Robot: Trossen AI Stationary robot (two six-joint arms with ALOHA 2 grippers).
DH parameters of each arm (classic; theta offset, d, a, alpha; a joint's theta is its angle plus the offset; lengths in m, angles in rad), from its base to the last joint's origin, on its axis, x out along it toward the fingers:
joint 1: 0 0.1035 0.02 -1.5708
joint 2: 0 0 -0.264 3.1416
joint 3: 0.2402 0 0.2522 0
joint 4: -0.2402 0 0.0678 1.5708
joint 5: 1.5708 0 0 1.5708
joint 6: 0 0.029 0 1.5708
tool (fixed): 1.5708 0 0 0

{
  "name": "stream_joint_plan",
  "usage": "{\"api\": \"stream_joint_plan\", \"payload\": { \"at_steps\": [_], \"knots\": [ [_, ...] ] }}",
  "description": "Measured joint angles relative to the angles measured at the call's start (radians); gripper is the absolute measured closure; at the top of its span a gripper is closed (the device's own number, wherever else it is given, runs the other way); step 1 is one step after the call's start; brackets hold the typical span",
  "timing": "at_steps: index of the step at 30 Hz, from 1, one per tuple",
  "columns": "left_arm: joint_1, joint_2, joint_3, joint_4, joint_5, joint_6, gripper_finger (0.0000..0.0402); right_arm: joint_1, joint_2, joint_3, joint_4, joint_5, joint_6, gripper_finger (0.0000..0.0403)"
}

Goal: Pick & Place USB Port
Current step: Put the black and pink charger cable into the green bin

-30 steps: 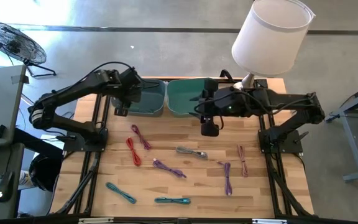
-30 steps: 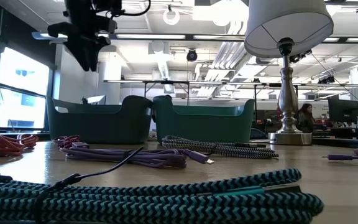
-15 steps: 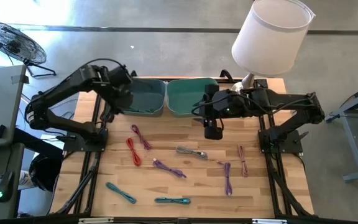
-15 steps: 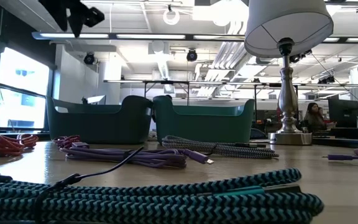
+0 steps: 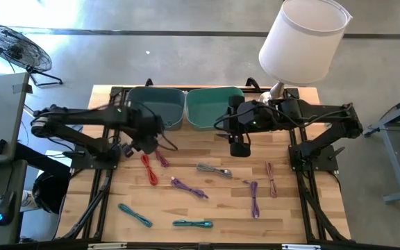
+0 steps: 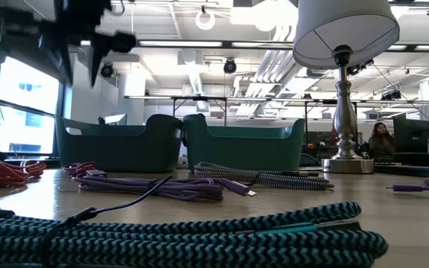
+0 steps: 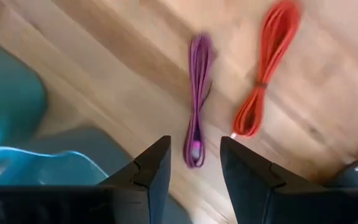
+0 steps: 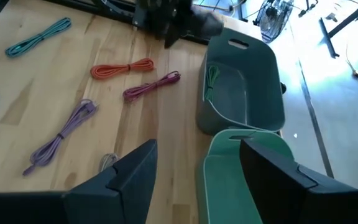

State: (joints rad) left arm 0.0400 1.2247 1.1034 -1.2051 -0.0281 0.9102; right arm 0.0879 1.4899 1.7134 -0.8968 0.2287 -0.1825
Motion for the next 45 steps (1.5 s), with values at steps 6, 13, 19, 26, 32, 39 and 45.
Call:
{"api": "stream_joint_plan", "payload": {
  "at_steps": [6,13,19,26,32,39,45],
  "knots": [
    [-0.021,0.007,-0.181,0.150,-0.033,-0.121,0.0266,0.000,0.000,0.000,-0.005,-0.018,-0.001,0.0183],
    [-0.021,0.011,-0.291,0.388,-0.015,-0.130,0.0266,0.000,0.000,0.000,-0.005,-0.037,-0.004,0.0183],
    [-0.021,0.053,-0.330,0.429,-0.013,-0.114,0.0266,0.000,0.000,0.000,-0.005,-0.042,0.000,0.0182],
    [-0.021,0.158,-0.339,0.440,-0.012,-0.247,0.0266,0.006,0.000,-0.001,-0.005,-0.045,0.005,0.0183],
    [-0.021,0.248,-0.339,0.485,-0.016,-0.289,0.0266,0.008,0.000,-0.001,-0.005,-0.045,0.010,0.0182],
    [-0.020,0.338,-0.334,0.495,0.022,-0.317,0.0327,0.034,0.000,-0.001,-0.005,-0.045,0.002,0.0183],
    [-0.005,0.314,-0.321,0.470,0.125,-0.399,0.0388,0.058,0.000,-0.001,-0.004,-0.042,0.000,0.0183]
  ]
}}
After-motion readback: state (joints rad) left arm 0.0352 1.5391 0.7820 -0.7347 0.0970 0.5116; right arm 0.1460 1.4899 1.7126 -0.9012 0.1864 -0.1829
